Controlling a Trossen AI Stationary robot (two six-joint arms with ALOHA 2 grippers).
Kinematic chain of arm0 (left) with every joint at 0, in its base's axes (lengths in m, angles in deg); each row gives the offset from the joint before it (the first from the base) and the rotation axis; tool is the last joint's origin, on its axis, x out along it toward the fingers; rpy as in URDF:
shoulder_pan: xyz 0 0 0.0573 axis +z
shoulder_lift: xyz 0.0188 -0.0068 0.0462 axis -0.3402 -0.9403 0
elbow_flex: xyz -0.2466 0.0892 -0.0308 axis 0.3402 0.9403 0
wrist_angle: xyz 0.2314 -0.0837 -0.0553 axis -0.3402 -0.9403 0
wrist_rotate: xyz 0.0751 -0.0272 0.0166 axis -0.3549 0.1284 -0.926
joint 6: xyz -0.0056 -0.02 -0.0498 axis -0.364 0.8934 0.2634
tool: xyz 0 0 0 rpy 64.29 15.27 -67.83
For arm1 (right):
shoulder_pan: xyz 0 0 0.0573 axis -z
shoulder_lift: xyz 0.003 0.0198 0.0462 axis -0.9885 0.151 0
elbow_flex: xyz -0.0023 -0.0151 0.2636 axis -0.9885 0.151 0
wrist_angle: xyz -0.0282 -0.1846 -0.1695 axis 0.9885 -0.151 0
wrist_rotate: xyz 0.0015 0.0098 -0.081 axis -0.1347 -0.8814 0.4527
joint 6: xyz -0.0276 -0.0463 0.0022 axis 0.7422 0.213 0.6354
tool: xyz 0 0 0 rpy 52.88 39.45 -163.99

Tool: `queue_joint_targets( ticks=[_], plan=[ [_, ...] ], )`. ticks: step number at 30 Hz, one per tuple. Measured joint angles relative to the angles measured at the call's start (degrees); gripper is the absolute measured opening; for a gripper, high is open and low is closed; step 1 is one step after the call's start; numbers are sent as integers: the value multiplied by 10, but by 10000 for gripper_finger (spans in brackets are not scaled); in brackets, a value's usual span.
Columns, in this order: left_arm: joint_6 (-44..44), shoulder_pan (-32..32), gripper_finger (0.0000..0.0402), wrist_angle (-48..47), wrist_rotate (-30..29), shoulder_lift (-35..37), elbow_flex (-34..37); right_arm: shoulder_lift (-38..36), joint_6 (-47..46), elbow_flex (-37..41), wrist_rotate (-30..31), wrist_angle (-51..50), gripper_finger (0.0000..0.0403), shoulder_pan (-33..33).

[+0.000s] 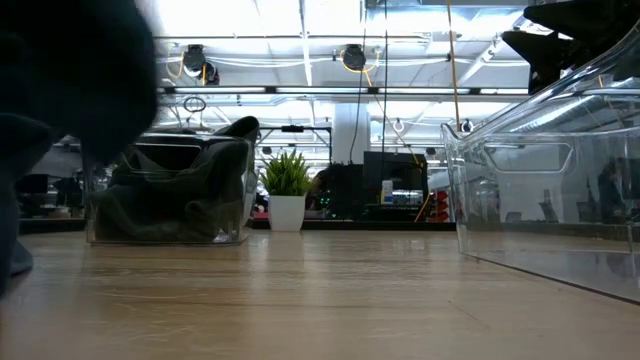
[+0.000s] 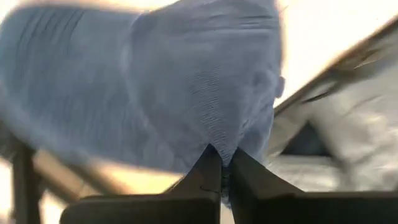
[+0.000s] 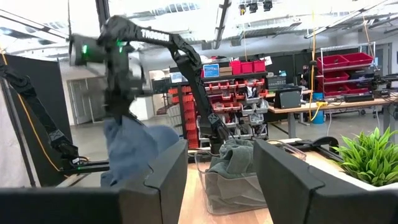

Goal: Pick & Place hat
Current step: Put the blue cap into the bottom transparent bin

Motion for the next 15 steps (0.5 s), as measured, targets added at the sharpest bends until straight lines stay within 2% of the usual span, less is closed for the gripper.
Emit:
queue_joint_targets(
  ticks=[5, 11, 15],
  plan=[
    [-77, 18, 6, -3, -110, 4, -70, 5, 5, 0, 0, 1, 171, 0],
    [-171, 54, 6, -2, -147, 3, -116, 33, 15, 0, 0, 18, 171, 0],
    [-224, 87, 6, -1, -163, 3, -133, 91, 66, 0, -13, 68, 171, -17]
  ],
)
